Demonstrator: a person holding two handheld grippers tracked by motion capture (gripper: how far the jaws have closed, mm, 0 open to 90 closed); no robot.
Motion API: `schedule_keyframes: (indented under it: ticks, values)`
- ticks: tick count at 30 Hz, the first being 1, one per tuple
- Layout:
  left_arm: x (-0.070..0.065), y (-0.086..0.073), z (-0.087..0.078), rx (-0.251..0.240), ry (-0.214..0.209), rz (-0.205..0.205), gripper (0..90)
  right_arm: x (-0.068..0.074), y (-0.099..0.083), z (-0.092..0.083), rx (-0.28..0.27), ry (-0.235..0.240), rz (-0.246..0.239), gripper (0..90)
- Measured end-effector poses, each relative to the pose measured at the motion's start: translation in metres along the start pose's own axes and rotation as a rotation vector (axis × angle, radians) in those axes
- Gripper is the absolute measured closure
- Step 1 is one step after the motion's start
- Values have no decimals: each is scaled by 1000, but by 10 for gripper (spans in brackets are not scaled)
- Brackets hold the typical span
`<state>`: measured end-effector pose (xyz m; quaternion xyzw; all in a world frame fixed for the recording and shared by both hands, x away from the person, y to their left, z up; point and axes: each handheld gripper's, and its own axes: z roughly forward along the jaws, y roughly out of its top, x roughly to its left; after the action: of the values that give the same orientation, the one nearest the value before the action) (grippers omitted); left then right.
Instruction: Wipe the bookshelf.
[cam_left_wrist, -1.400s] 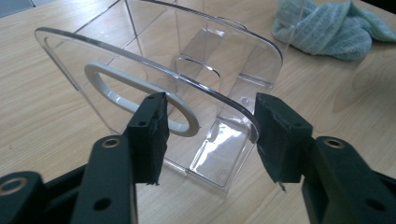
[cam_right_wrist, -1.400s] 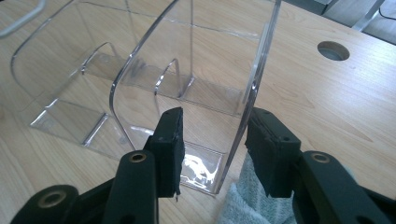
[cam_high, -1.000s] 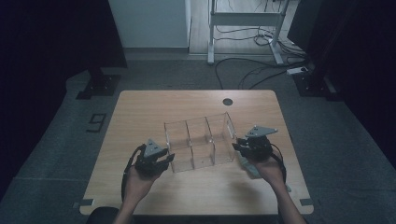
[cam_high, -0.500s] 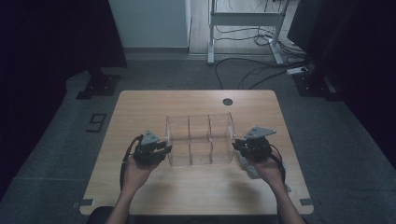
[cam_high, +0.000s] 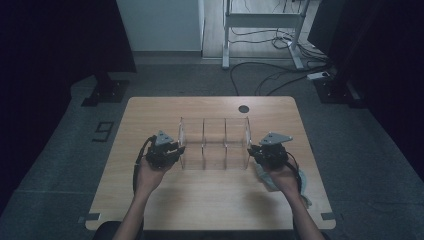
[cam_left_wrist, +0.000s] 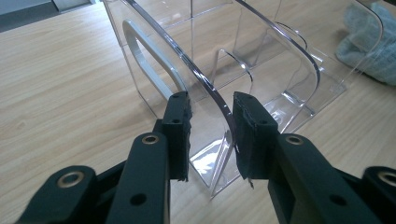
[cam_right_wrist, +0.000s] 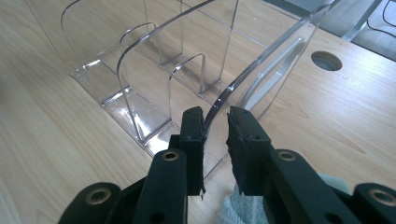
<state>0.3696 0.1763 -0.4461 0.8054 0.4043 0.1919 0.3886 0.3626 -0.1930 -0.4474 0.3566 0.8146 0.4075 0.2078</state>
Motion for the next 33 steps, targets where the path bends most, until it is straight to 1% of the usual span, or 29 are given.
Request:
schedule_keyframes:
  ticks: [4,8,9,11,12,14,17,18,19,21,22,24,27,29,33]
  values:
    - [3,2,4,-7,5,-7,686,-2,1,4,2,-7,2,750]
    - [4,1,4,-9,-1,-12,674,-2,1,5,1,-7,2,749]
    - [4,1,4,-9,0,-9,664,-2,1,4,0,-7,2,742]
    - [3,0,4,-9,12,-9,615,-1,1,3,-4,-6,1,721]
    - [2,0,3,-10,16,-5,585,-1,2,3,-2,-1,-1,698]
    - [2,-1,0,-9,28,6,507,1,2,2,-7,-4,-5,624]
    - [0,-1,-6,-16,19,8,406,3,4,-1,-15,2,-3,508]
    - [-1,-1,-9,-16,26,22,372,4,4,-3,-16,4,1,467]
    - [-3,-1,-11,-21,23,26,336,4,4,-3,-17,9,1,435]
    - [-7,-2,-18,-30,0,21,270,6,4,-6,-12,12,5,374]
    - [-8,-3,-21,-33,-7,26,252,6,4,-7,-9,17,4,357]
    - [-12,-6,-27,-38,-20,20,203,8,3,-9,-5,27,5,312]
    - [-16,-11,-35,-47,-53,3,172,11,1,-13,0,29,1,252]
    - [-18,-15,-40,-46,-71,0,163,13,-1,-16,-3,37,-4,217]
    - [-24,-25,-49,-28,-92,30,143,17,-7,-22,5,54,3,172]
